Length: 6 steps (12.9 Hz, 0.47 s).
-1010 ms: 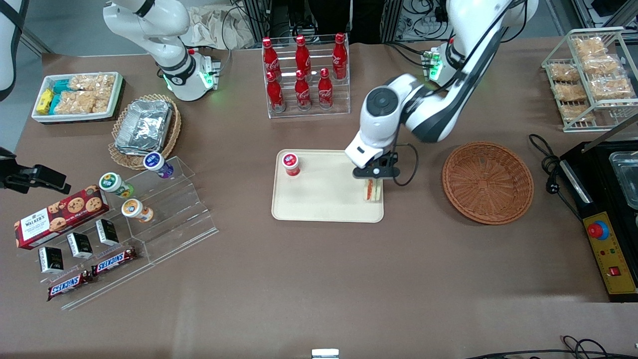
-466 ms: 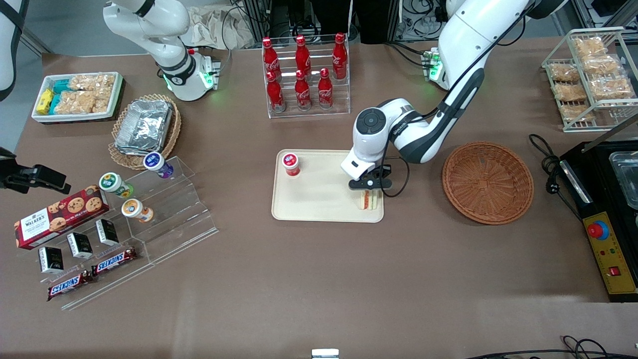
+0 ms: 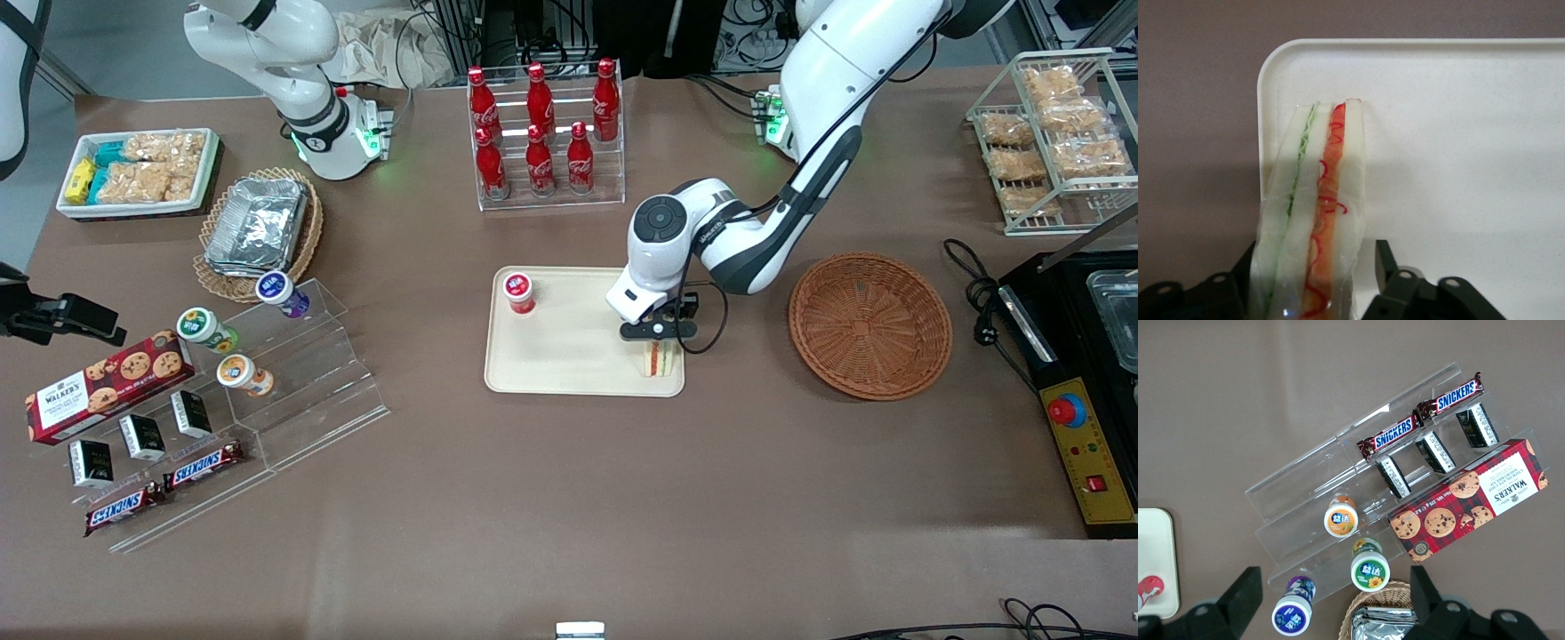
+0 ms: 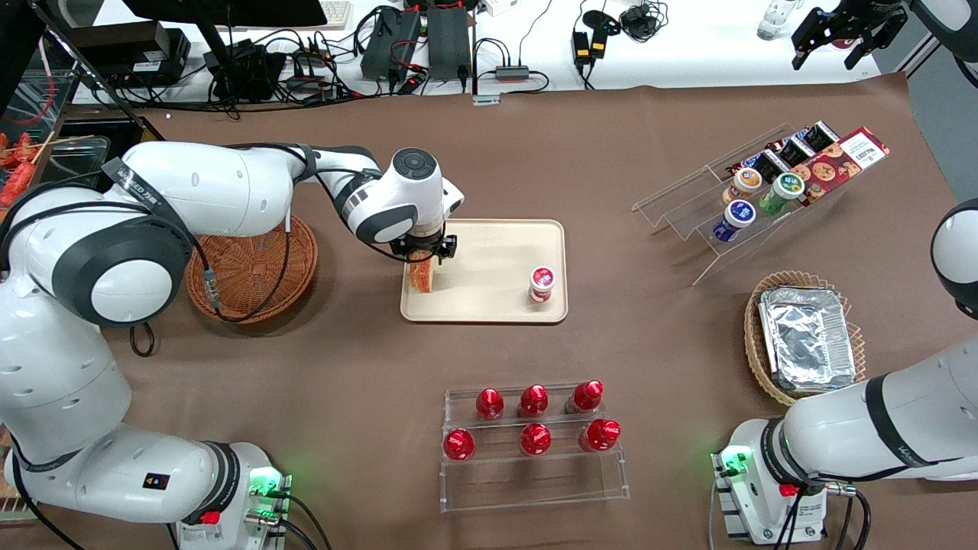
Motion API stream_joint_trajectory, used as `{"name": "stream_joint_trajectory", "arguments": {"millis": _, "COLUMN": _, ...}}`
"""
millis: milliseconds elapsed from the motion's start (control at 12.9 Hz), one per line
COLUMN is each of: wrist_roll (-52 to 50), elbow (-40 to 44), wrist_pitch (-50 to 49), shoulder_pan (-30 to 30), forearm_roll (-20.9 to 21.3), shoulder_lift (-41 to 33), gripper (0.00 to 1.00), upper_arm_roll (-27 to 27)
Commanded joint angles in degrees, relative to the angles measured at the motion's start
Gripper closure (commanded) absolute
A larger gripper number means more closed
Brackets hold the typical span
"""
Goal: Place sandwich from basket to tray
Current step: 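Lower the sandwich onto the cream tray with the left gripper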
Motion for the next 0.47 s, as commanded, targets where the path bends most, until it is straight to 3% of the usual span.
{"name": "stream_joint_trajectory", "arguments": {"millis": 0, "wrist_roll": -1.43, "elbow": 1.78, "wrist_pitch": -2.01, "shoulder_pan": -0.32, "forearm_roll": 0.54, "shoulder_lift": -0.84, "gripper": 0.00, "upper_arm_roll": -0.06}}
{"name": "stream_joint_trajectory", "arguments": {"millis": 155, "wrist_roll": -1.43, "elbow": 5.19, "wrist_pitch": -10.05, "shoulder_pan": -0.14, "forearm_roll": -2.78, "shoulder_lift": -5.92, "gripper": 0.00, "upper_arm_roll": -0.14}}
{"name": "stream_joint_trajectory", "arguments": {"millis": 311, "wrist_roll": -1.77, "elbow": 11.85, "wrist_pitch": -17.11, "shoulder_pan": 0.03, "forearm_roll": -12.94, "shoulder_lift": -10.41, "gripper": 0.00, "upper_arm_roll": 0.12}}
{"name": "stream_joint_trajectory", "arguments": {"millis": 388, "wrist_roll": -2.47, "elbow": 15.11, "wrist_pitch": -19.40, "shoulder_pan": 0.73, "forearm_roll": -15.35, "shoulder_lift": -11.39, "gripper": 0.00, "upper_arm_roll": 0.38}}
